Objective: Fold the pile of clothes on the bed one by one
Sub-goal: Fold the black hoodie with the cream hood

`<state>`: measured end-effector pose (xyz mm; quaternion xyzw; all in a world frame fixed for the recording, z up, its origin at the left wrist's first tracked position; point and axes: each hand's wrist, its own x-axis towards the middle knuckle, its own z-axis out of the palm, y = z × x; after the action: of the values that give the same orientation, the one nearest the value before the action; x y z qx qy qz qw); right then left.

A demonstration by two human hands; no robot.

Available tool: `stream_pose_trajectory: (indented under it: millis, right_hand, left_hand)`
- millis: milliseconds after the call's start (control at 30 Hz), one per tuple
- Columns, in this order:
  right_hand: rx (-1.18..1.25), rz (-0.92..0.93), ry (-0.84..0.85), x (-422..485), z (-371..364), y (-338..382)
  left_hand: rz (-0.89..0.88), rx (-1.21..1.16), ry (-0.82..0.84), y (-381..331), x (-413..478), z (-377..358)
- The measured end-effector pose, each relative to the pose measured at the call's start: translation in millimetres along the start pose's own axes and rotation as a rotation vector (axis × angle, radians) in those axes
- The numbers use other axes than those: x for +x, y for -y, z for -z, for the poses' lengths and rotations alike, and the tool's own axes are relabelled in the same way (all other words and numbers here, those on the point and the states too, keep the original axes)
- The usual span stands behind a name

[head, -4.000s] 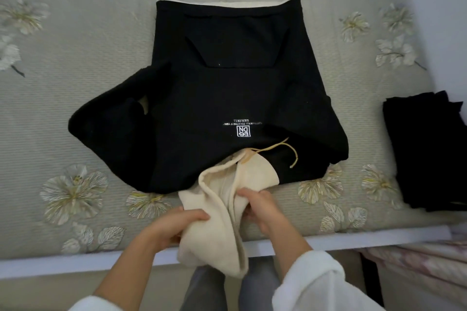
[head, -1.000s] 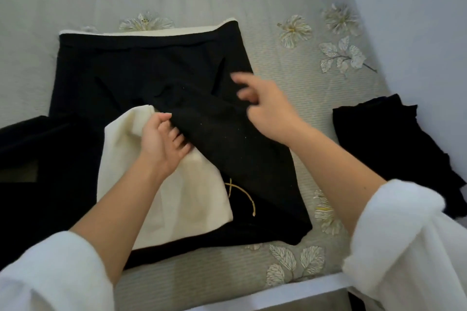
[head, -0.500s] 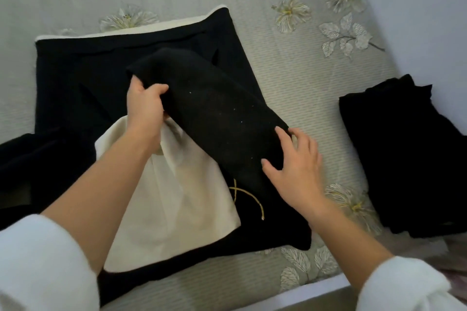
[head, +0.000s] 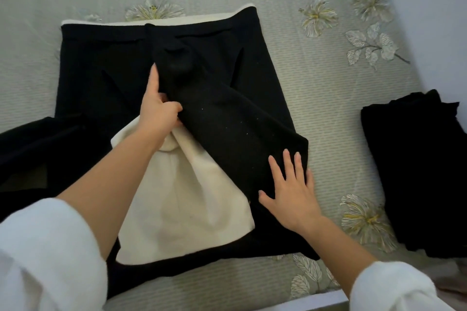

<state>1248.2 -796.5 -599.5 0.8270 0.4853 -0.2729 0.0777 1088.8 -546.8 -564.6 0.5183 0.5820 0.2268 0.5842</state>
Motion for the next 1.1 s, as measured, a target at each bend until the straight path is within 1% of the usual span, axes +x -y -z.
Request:
stream_pose_trajectory:
  millis: [67, 133, 233, 333, 400, 467, 600, 700, 800, 867, 900, 1000, 1100]
  right_hand:
    - [-0.005, -0.027, 0.009, 1, 4, 8]
    - [-0.03, -0.05, 0.012, 5, 11, 14]
    - [-0.056, -0.076, -0.004, 7, 21, 25]
    - [0.014, -0.045, -0.116, 5, 27, 44]
    - [0.071, 0.023, -0.196, 6, 29, 64]
    - [0.099, 0.125, -0.224, 9, 29, 92]
    - [0.101, 0.356, -0.216, 15, 17, 163]
    - [0.101, 0.505, -0.215, 15, 4, 207]
    - [0.116, 0.611, -0.125, 19, -11, 231]
    - [0.102, 0.617, -0.044, 25, -19, 235]
    - [0.068, 0.614, -0.039, 27, -22, 234]
    - [-0.019, 0.575, -0.079, 28, -22, 240]
    - [-0.102, 0.538, -0.139, 28, -14, 262]
  left_hand:
    - [0.058, 0.139, -0.092, 9, -2, 4]
    - [0.055, 0.238, -0.117, 19, -6, 6]
    - [-0.047, 0.351, -0.098, 24, -18, 4]
    - [-0.158, 0.438, -0.091, 30, -44, 15]
    - [-0.244, 0.512, -0.098, 37, -67, 33]
    - [-0.301, 0.586, -0.124, 47, -89, 55]
    - [-0.296, 0.655, -0.211, 71, -123, 105]
    - [-0.27, 0.685, -0.333, 83, -134, 139]
    - [-0.224, 0.735, -0.495, 94, -140, 171]
    - [-0.158, 0.742, -0.596, 100, -139, 193]
    - [-0.109, 0.728, -0.647, 103, -138, 205]
    - [0.112, 0.593, -0.792, 116, -130, 239]
    - [0.35, 0.423, -0.832, 130, -124, 264]
